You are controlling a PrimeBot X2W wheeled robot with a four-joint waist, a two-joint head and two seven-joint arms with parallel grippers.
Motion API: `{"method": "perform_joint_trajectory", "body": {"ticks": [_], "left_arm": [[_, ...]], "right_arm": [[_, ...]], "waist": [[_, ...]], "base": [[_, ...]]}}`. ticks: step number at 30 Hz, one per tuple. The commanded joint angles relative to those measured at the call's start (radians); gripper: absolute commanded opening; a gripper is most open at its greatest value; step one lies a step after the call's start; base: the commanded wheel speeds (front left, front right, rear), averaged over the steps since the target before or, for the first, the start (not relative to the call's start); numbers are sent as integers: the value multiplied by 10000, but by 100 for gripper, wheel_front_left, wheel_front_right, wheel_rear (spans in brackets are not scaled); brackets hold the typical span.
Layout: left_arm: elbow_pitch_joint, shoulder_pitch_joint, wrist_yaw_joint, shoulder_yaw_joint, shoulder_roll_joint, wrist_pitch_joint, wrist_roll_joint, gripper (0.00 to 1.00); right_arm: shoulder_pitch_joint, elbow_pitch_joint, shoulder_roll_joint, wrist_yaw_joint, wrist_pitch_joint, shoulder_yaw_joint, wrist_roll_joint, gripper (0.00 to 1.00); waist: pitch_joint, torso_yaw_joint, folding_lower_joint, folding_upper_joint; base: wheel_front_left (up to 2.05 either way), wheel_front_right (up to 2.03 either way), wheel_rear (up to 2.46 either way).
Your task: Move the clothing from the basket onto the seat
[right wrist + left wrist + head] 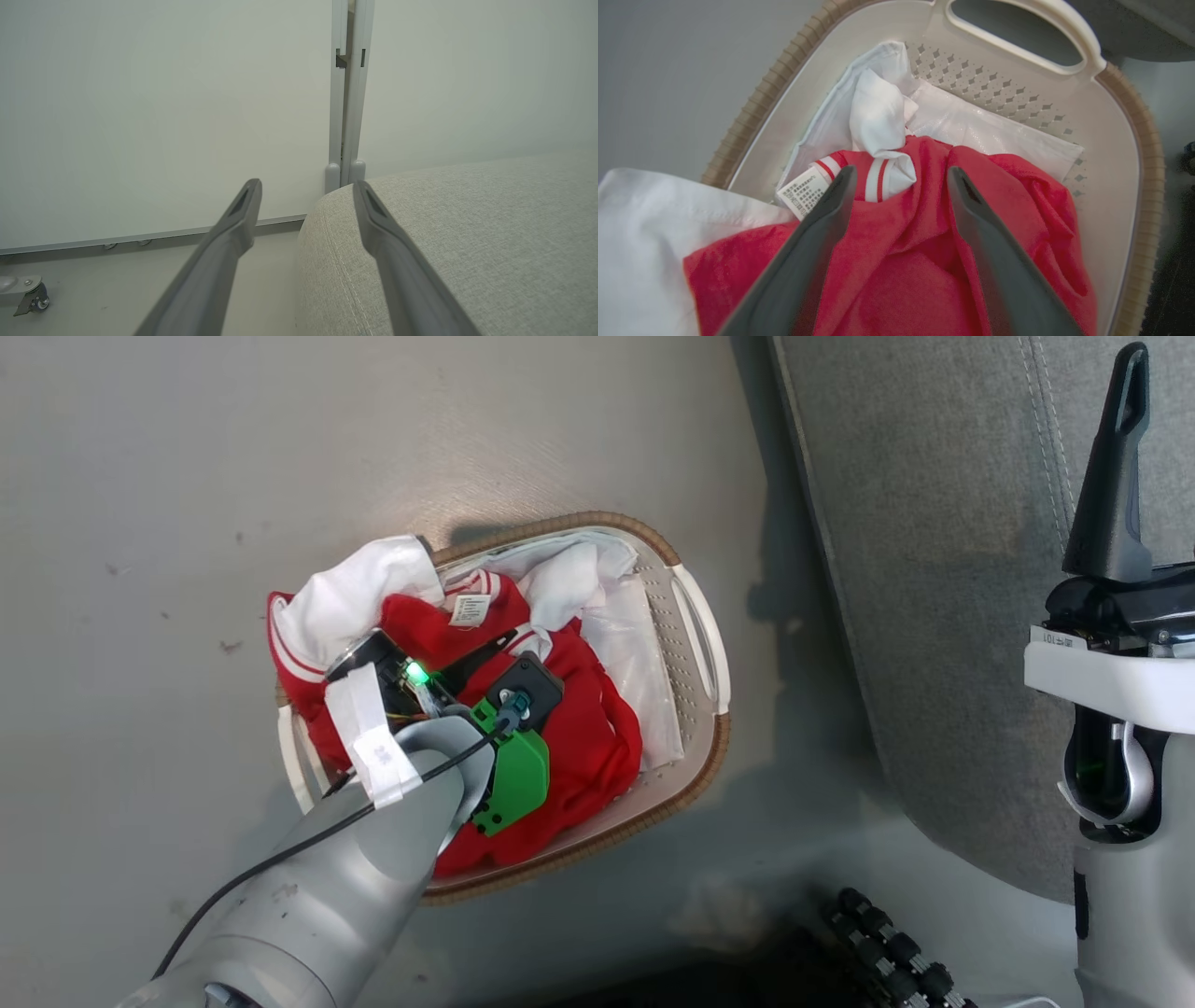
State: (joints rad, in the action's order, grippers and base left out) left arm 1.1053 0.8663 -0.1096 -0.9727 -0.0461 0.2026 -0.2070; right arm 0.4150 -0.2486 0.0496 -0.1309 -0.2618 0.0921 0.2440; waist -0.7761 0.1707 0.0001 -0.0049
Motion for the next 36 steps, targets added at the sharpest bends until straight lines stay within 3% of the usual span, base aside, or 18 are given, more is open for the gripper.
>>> {"method": "perform_joint_trajectory", "body": {"ticks": [1,13,18,19,20,21,22,36], "left_arm": [[130,358,114,-5,-76,-55,-95,100],[1287,1209,874,-46,-80,-596,-233,100],[1486,1247,802,-43,-79,-743,-384,100],[1511,1255,855,-45,-80,-733,-391,79],[1528,1266,891,-61,-79,-721,-415,32],[1540,1271,909,-73,-77,-715,-439,23],[1543,1266,924,-86,-77,-701,-468,0],[324,305,696,-168,-63,-184,-1533,0]], "right_arm": [[107,-91,16,3,-49,-42,79,100],[128,-279,17,3,-49,-168,534,100],[146,-190,17,3,-49,-150,621,100],[164,-161,17,3,-49,-157,628,100],[194,-142,18,3,-49,-172,633,100],[222,-136,18,3,-49,-190,641,100],[243,-132,18,3,-49,-217,638,100],[5,473,22,3,-49,-6,134,100]], "waist": [[-685,688,-1,49],[-1158,1153,-1,49],[-1205,1174,-1,49],[-1203,1169,-1,49],[-1199,1165,-1,49],[-1191,1162,-1,49],[-1179,1161,-1,49],[140,351,-1,49]], "base": [[0,0,0],[0,0,0],[0,0,0],[0,0,0],[0,0,0],[0,0,0],[0,0,0],[0,0,0]]}}
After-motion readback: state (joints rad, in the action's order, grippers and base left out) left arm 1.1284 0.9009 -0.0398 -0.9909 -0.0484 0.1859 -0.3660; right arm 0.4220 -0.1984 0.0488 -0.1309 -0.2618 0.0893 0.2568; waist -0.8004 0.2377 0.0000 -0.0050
